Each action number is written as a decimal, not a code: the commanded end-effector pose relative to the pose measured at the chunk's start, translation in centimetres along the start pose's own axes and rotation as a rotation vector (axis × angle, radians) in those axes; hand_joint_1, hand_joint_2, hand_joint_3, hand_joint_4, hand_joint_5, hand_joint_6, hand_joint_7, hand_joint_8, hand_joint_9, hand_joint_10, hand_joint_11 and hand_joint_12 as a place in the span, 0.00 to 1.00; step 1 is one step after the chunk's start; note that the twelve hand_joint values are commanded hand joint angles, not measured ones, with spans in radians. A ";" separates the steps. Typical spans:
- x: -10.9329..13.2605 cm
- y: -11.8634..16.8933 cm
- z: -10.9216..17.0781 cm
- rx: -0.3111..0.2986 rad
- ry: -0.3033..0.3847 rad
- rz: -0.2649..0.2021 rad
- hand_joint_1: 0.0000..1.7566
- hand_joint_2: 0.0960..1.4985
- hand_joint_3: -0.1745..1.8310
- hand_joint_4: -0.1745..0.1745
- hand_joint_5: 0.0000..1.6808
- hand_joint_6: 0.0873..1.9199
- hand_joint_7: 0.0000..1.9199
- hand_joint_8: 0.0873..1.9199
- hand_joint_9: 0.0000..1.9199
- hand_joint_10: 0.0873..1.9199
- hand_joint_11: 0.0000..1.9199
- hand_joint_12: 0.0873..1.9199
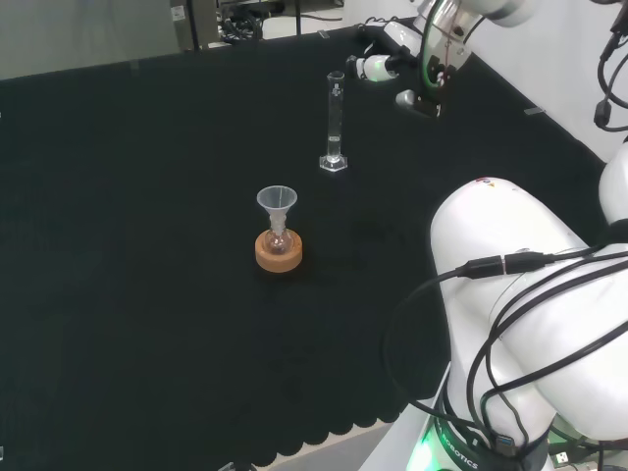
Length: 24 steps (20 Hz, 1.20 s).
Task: Pick up the graduated cylinder.
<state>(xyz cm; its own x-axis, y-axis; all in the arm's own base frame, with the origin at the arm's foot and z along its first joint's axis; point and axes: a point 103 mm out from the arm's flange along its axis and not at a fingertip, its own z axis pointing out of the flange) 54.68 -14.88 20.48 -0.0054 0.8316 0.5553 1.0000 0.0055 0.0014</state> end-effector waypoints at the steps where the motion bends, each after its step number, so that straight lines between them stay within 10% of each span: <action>1: -4.1 0.3 1.9 -0.013 0.150 -0.089 0.47 0.72 0.00 0.35 0.23 0.00 0.12 0.31 0.25 0.30 0.14 0.68; 24: -5.6 1.7 8.3 0.010 0.236 -0.165 0.55 0.66 0.00 0.36 0.33 0.00 0.22 0.30 0.33 0.27 0.19 0.66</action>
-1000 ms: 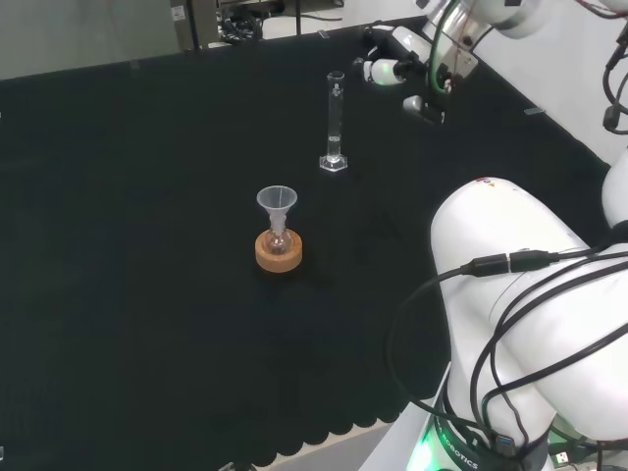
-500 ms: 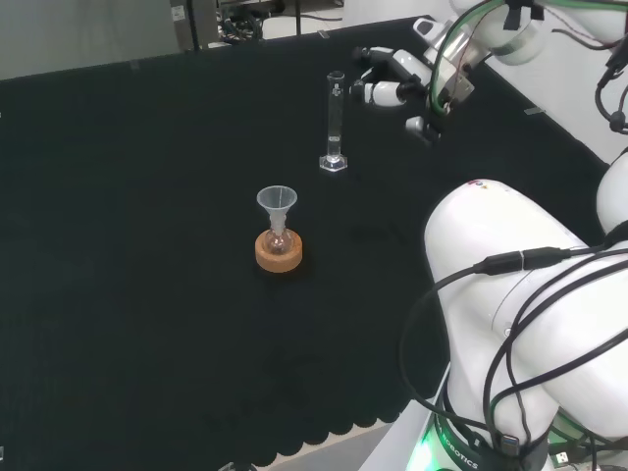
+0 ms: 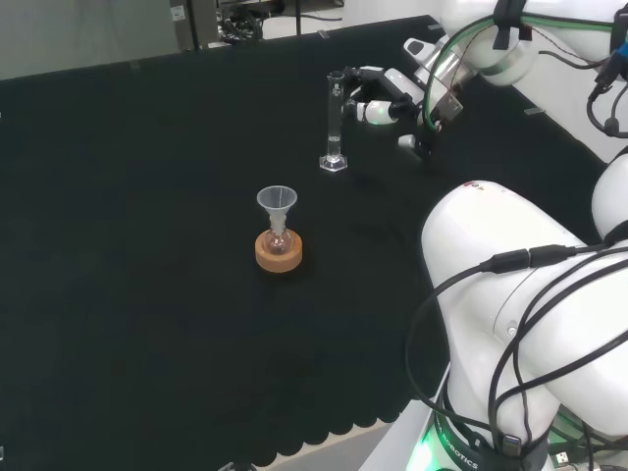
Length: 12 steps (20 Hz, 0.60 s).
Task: Pick up the graduated cylinder.
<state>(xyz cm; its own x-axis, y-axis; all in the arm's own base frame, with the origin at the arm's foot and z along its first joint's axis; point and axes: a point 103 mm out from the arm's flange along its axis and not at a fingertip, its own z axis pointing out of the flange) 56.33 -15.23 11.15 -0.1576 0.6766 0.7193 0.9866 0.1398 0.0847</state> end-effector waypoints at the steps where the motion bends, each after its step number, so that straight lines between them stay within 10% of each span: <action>1: -0.3 0.1 0.9 -0.015 0.021 -0.015 0.56 0.66 0.00 0.36 0.34 0.00 0.23 0.30 0.34 0.26 0.20 0.65; 12: 0.3 0.5 2.8 -0.029 0.132 -0.102 0.59 0.66 0.00 0.36 0.36 0.03 0.24 0.28 0.36 0.22 0.24 0.62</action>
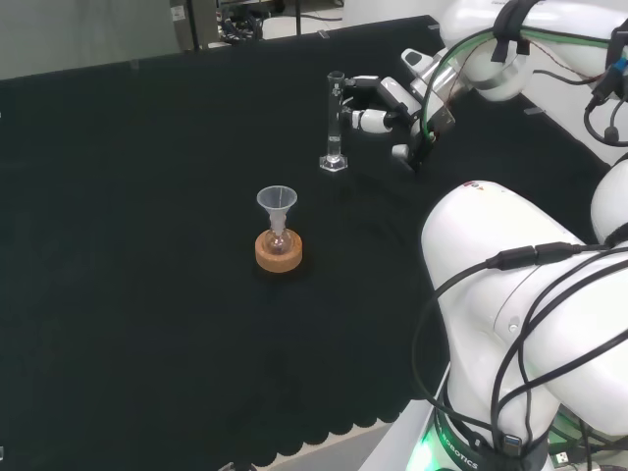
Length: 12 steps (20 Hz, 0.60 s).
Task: Pick up the graduated cylinder.
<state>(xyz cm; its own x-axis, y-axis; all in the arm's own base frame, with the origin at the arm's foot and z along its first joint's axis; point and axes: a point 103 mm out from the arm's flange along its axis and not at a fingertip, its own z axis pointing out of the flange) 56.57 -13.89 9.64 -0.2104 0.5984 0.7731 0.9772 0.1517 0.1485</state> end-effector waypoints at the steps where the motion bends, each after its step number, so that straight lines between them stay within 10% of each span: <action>1: 0.6 0.3 1.0 0.008 0.046 -0.051 0.59 0.65 0.00 0.37 0.34 0.02 0.24 0.28 0.36 0.22 0.23 0.62; 12: 0.3 0.6 2.5 0.018 0.135 -0.069 0.59 0.64 0.00 0.37 0.30 0.01 0.23 0.28 0.36 0.22 0.24 0.63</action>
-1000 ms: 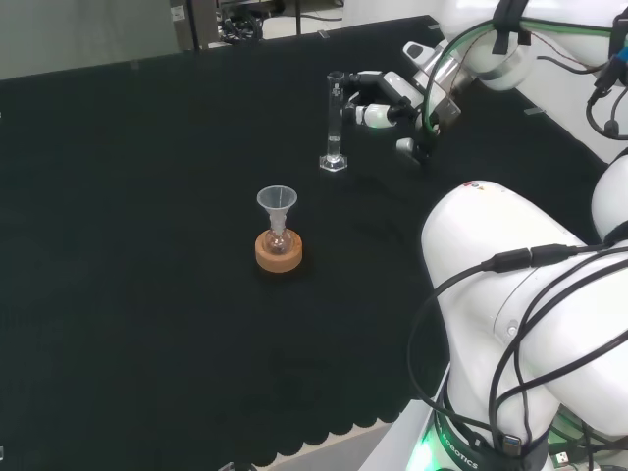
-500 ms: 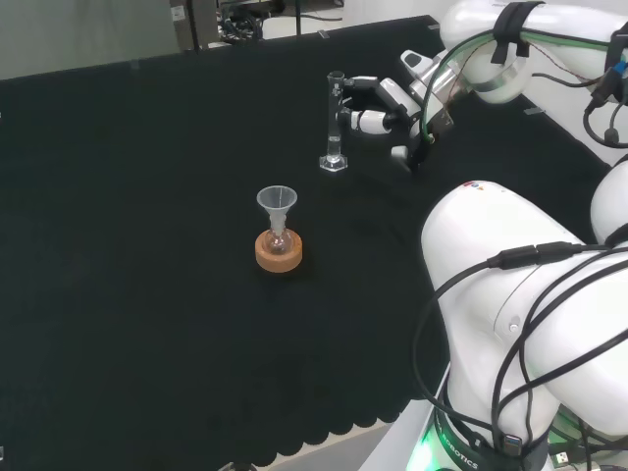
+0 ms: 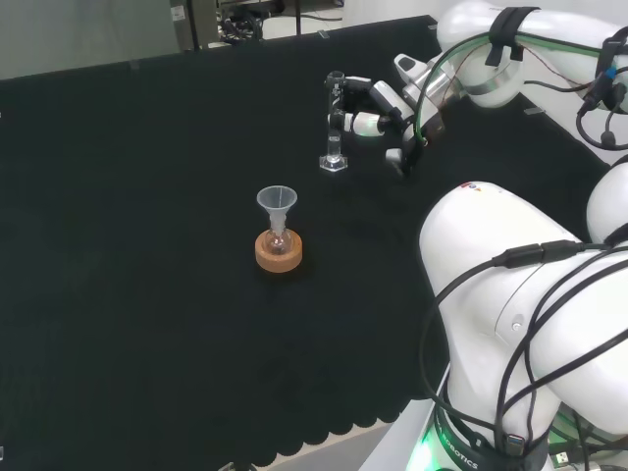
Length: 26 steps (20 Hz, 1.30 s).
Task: Pick up the graduated cylinder.
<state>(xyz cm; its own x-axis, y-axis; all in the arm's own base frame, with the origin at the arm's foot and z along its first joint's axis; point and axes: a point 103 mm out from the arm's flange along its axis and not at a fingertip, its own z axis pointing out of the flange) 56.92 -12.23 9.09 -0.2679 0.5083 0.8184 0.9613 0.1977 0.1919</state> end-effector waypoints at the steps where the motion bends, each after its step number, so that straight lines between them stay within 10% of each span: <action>1: -0.3 0.1 0.9 0.008 0.043 -0.007 0.59 0.64 0.00 0.37 0.30 0.01 0.23 0.28 0.36 0.22 0.24 0.62; 26: -1.7 0.2 2.0 -0.016 0.096 0.018 0.65 0.71 0.00 0.41 0.38 0.24 0.30 0.29 0.48 0.14 0.40 0.52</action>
<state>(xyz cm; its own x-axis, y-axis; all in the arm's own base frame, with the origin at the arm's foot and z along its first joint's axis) 57.35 -11.40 6.69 -0.2503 0.4339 0.8655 0.9655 0.1785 0.1898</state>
